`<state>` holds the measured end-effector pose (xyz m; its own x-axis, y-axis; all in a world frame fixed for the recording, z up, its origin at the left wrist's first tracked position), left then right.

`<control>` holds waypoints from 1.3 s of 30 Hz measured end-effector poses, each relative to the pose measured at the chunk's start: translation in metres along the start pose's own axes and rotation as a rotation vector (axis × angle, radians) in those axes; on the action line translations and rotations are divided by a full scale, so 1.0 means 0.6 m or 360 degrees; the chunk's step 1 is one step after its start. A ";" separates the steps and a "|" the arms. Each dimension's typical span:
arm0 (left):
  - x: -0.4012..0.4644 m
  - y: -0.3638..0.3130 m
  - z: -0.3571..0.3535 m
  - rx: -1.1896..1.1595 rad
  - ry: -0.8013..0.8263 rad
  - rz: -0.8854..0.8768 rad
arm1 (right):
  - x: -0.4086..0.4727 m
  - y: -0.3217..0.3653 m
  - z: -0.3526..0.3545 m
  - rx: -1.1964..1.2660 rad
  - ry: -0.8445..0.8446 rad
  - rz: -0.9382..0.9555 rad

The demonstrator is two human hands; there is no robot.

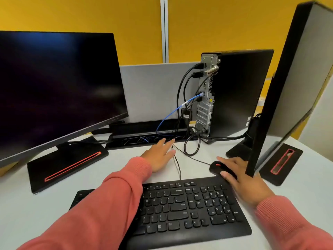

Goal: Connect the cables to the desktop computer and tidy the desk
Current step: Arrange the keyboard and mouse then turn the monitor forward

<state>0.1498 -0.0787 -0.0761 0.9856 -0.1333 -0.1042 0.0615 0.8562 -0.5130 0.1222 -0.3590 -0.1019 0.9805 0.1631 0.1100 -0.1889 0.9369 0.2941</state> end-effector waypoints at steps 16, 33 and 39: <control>0.118 0.019 -0.041 0.0468 0.0023 0.0084 | -0.032 -0.025 0.016 -0.0384 -0.0324 -0.0382; 0.129 0.030 -0.035 0.0504 0.0056 0.0097 | -0.162 -0.050 0.077 -0.0665 -0.0449 -0.0543; 0.131 0.036 -0.038 0.0458 0.0044 0.0088 | -0.174 -0.041 0.066 -0.0499 -0.0404 -0.0444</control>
<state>0.2250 -0.0823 -0.1150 0.9842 -0.0926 -0.1507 0.0538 0.9685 -0.2433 0.0225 -0.4112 -0.0829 0.9396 -0.1511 0.3071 0.1428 0.9885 0.0494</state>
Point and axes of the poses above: each hand's wrist, its own x-axis towards the middle knuckle, its own z-axis out of the back of the hand, y = z × x, the point moved 10 cm from there along x, towards the middle knuckle, and after that the axes turned 10 degrees about -x, right-handed, at the moved point
